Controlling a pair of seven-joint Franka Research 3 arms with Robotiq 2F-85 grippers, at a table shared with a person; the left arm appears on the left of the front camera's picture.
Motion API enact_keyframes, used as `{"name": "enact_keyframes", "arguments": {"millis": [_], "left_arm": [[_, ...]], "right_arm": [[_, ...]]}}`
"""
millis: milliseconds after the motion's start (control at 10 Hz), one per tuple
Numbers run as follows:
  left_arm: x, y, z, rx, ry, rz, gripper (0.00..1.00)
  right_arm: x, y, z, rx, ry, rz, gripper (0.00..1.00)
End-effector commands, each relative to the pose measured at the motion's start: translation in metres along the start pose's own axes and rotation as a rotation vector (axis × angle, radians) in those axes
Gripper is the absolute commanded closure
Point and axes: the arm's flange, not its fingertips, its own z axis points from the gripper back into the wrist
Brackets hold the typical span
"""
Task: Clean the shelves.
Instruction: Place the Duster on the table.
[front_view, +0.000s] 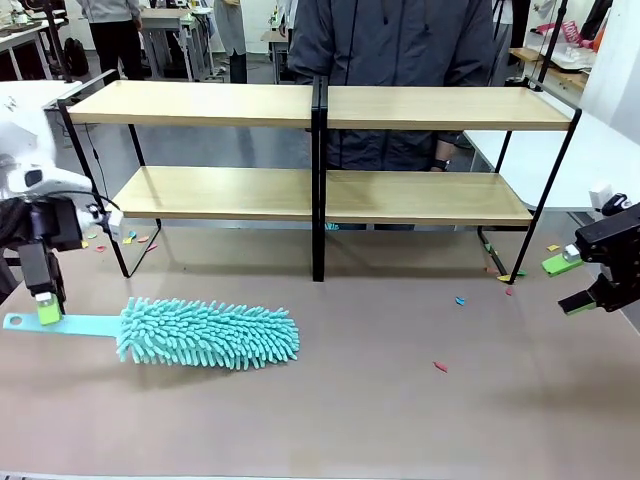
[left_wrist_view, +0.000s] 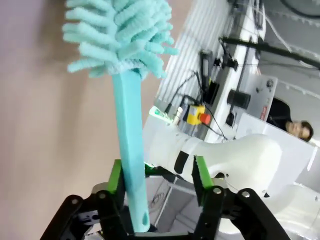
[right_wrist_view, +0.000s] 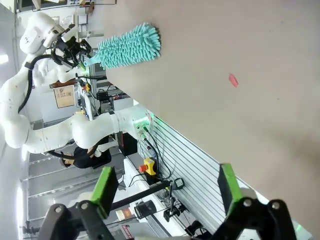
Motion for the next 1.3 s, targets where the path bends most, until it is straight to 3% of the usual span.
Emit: {"name": "enact_keyframes", "arguments": {"millis": [0, 100, 200, 400, 600, 700, 800, 900, 1000, 1200], "left_arm": [[-0.044, -0.023, 0.007, 0.091, -0.220, 0.066, 0.00], [-0.078, -0.036, 0.016, 0.139, -0.406, 0.133, 0.00], [-0.101, -0.051, 0.020, 0.108, -0.600, 0.117, 0.00], [-0.111, -0.075, 0.014, -0.030, -0.917, 0.013, 0.00], [-0.071, -0.069, -0.003, -0.380, -1.025, -0.158, 0.00], [-0.054, -0.056, -0.012, -0.472, -1.076, -0.165, 0.00], [-0.039, -0.041, -0.020, -0.565, -1.055, -0.139, 0.00], [-0.023, -0.027, -0.026, -0.644, -0.946, -0.051, 0.00], [-0.052, -0.064, -0.020, -0.472, -1.062, -0.120, 0.00], [-0.052, -0.064, -0.020, -0.472, -1.062, -0.120, 0.00]], "right_arm": [[0.000, 0.000, 0.002, 0.008, 0.004, 0.017, 0.00], [0.000, 0.000, 0.002, 0.008, 0.004, 0.017, 0.00], [0.000, 0.000, 0.002, 0.008, 0.004, 0.017, 0.00], [0.000, 0.000, 0.002, 0.008, 0.004, 0.017, 0.00], [0.000, 0.000, 0.002, 0.008, 0.004, 0.017, 0.00], [0.000, 0.000, 0.002, 0.008, 0.004, 0.017, 0.00], [0.000, 0.000, 0.002, 0.008, 0.004, 0.017, 0.00], [0.000, 0.000, 0.002, 0.008, 0.004, 0.017, 0.00], [0.000, 0.000, 0.002, 0.008, 0.004, 0.017, 0.00], [0.000, 0.000, 0.002, 0.008, 0.004, 0.017, 0.00]]}}
